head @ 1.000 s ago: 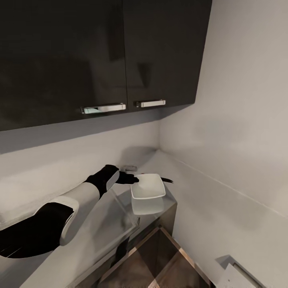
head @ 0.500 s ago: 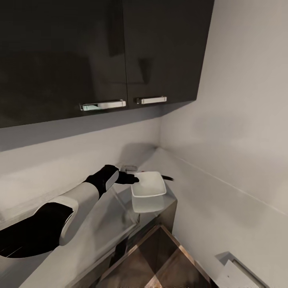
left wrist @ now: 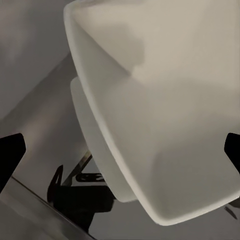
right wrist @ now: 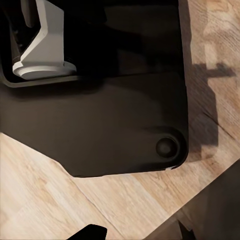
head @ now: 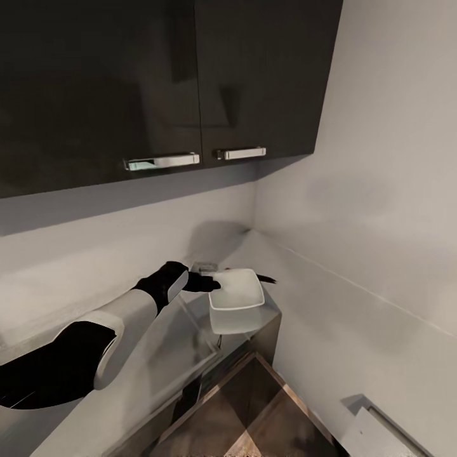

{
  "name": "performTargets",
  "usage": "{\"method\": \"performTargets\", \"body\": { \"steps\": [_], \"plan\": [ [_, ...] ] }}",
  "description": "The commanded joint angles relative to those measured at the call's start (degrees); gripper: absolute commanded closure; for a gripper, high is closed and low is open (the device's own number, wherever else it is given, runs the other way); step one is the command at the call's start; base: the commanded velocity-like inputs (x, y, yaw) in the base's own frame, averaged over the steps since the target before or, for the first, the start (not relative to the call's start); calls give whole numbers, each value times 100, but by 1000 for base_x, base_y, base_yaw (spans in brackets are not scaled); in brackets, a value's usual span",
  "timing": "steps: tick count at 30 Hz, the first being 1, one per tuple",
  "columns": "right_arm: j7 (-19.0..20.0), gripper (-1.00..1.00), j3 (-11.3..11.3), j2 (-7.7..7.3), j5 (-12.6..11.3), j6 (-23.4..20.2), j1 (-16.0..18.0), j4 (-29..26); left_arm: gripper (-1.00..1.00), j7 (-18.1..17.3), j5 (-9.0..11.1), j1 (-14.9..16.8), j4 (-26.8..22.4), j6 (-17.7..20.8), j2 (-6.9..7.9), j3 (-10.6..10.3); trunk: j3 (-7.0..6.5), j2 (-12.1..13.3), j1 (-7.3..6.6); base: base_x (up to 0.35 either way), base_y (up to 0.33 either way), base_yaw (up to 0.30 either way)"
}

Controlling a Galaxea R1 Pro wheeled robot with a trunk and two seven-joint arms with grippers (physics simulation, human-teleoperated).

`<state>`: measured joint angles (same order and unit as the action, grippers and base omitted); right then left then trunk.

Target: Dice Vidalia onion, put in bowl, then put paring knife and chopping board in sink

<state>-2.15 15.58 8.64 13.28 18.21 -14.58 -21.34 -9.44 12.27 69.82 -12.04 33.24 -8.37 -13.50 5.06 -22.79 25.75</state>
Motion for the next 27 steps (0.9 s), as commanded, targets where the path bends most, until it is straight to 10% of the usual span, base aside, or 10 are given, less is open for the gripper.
{"method": "performTargets", "body": {
  "steps": [1, 27],
  "plan": [
    [-13, -100, 32, 7, 61, 7, -1, -10, -100, 4, 56, 5, -4, 24, 3, -47, 21, -13, 4, 0, 0, 0],
    [-5, -100, 32, 7, 61, 7, -1, -10, -100, 12, 48, 5, 17, 24, 2, -47, 250, -13, 4, 51, -26, 0]
  ]
}}
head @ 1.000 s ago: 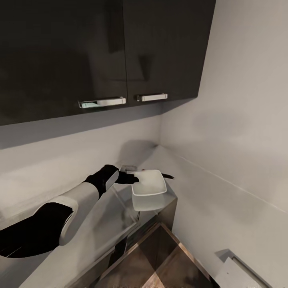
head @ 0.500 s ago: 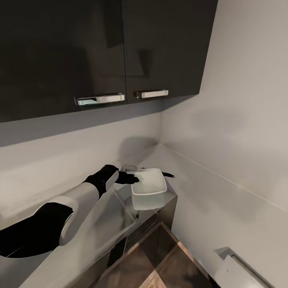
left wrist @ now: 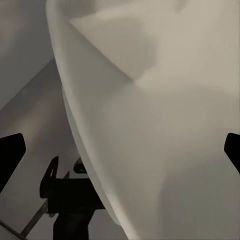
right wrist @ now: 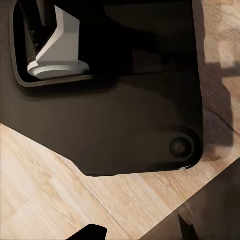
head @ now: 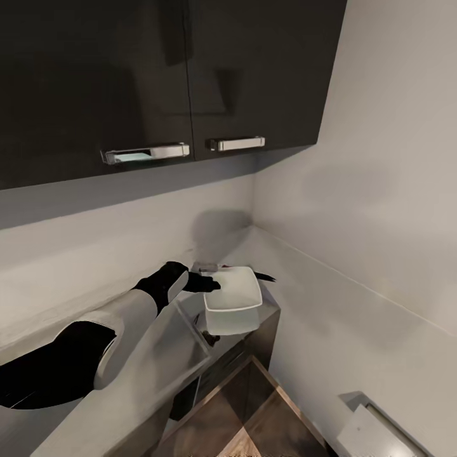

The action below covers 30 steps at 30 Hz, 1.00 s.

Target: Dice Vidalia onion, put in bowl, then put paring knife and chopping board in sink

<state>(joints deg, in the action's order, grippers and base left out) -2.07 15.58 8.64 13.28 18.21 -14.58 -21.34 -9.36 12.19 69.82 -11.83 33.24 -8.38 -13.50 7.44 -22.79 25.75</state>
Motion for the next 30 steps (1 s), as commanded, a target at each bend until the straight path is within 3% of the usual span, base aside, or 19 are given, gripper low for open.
{"method": "performTargets", "body": {
  "steps": [1, 30],
  "plan": [
    [-13, -100, 32, 7, 61, 7, -1, -10, -100, 4, 56, 5, -4, 24, 3, -47, 20, -12, 3, 4, -3, 0],
    [-12, -100, 32, 7, 64, 7, -1, -10, -100, 13, 56, 5, 5, 24, 3, -47, 277, -12, 3, 0, 0, 0]
  ]
}}
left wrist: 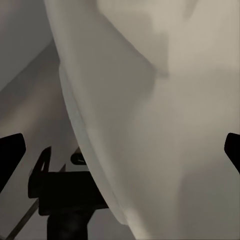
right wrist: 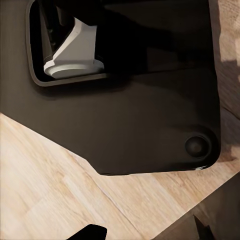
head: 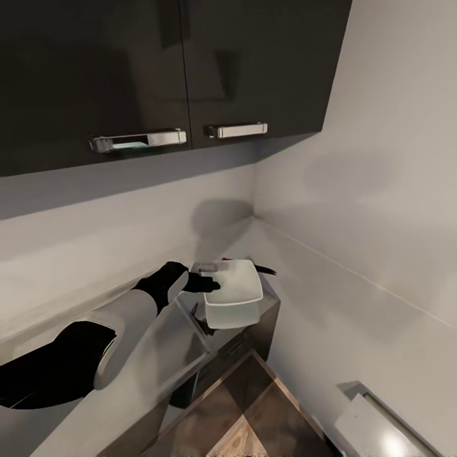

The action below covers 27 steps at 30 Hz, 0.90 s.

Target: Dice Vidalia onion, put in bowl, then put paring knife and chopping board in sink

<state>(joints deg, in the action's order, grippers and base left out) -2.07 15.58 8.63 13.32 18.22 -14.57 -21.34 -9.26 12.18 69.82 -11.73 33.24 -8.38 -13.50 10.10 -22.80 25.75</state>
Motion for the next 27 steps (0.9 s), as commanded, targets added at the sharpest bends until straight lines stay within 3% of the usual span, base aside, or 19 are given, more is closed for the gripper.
{"method": "performTargets", "body": {
  "steps": [1, 27],
  "plan": [
    [-13, -100, 32, 7, 59, 7, -2, -10, -100, 3, 56, 5, -5, 24, 3, -47, 20, -12, 3, 0, 0, 0],
    [-3, -100, 32, 7, 59, 7, -2, -10, -100, 7, 56, 5, -11, 24, 5, -47, 237, -12, 3, 0, 0, 0]
  ]
}}
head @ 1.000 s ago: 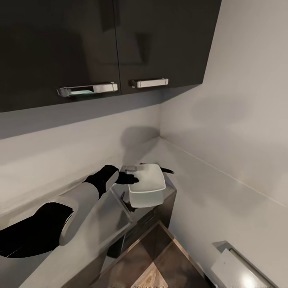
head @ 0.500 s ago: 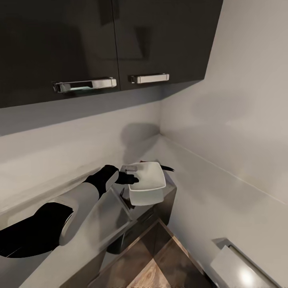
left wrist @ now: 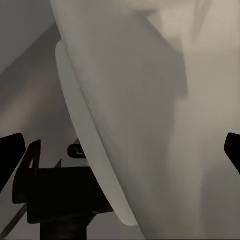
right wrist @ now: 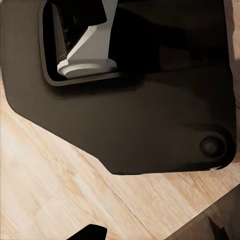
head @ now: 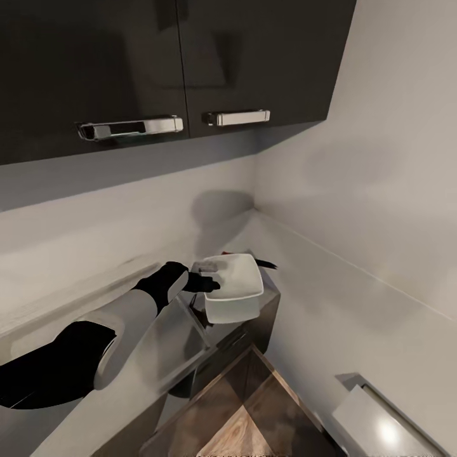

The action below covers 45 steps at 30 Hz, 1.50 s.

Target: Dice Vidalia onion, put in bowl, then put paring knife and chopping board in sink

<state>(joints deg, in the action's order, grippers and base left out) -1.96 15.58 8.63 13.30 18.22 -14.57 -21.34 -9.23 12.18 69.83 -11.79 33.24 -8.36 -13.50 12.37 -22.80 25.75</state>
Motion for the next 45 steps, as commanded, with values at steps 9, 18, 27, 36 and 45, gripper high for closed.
{"method": "performTargets", "body": {
  "steps": [9, 18, 27, 36, 45],
  "plan": [
    [-21, -100, 32, 7, 59, 7, -2, -10, 100, 9, 47, 5, -42, 24, 2, -47, 47, -11, 3, 0, 0, 0],
    [-13, -100, -3, 5, 63, 46, -2, -30, 100, 9, 56, 5, -43, 33, 1, -39, 48, -11, 3, 0, 0, 0],
    [-30, -100, 15, 7, 65, 31, -2, -28, 100, 9, 56, 5, -49, 33, 1, -39, 48, -11, 3, 0, 0, 0],
    [-64, -100, 29, 17, 59, 7, -2, -20, 100, 9, 56, 5, -52, 33, -7, -39, 43, -11, 3, 0, 0, 0],
    [-63, -100, 32, 15, 59, 7, -2, -19, 100, 9, 56, 5, -59, 33, -7, -34, -29, -11, 3, -119, 0, 0]
  ]
}}
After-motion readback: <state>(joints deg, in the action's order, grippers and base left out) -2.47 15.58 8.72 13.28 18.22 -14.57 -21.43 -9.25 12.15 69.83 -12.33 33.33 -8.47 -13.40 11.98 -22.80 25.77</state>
